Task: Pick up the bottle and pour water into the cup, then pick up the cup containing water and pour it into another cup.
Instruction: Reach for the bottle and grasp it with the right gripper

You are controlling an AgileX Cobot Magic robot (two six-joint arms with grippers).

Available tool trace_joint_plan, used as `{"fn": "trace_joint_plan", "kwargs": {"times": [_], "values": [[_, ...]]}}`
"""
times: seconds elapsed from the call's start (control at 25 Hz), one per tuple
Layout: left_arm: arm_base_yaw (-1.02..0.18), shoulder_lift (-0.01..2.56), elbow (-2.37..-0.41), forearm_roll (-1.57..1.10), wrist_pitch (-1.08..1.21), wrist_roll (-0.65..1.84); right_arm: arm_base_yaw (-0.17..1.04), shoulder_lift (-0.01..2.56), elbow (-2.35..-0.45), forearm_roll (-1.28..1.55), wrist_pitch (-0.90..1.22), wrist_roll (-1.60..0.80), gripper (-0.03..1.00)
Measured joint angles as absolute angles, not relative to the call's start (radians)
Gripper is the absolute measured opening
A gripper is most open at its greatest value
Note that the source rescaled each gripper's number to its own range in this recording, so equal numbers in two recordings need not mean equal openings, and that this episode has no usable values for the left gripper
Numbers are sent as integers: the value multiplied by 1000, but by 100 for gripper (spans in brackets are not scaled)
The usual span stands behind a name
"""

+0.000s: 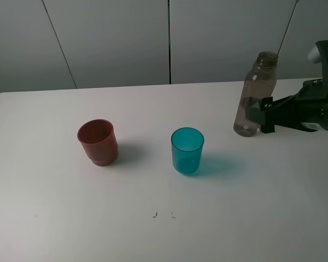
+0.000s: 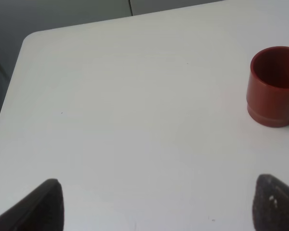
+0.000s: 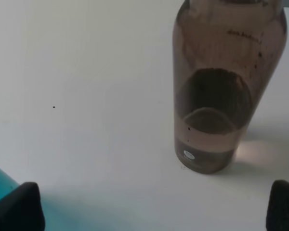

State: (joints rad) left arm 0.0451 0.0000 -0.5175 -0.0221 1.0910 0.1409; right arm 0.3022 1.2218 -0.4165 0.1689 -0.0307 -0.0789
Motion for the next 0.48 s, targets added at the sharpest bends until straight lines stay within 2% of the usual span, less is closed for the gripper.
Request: {"fn": "trace_joint_plan", "kwargs": {"times": [0.24,0.48], "values": [[45,0,-518,-22,1091,141,302,1359,-381,173,-168,-67,100],[45,0,-518,-22,1091,141,302,1498,-344,173,-392,-52,100]]}}
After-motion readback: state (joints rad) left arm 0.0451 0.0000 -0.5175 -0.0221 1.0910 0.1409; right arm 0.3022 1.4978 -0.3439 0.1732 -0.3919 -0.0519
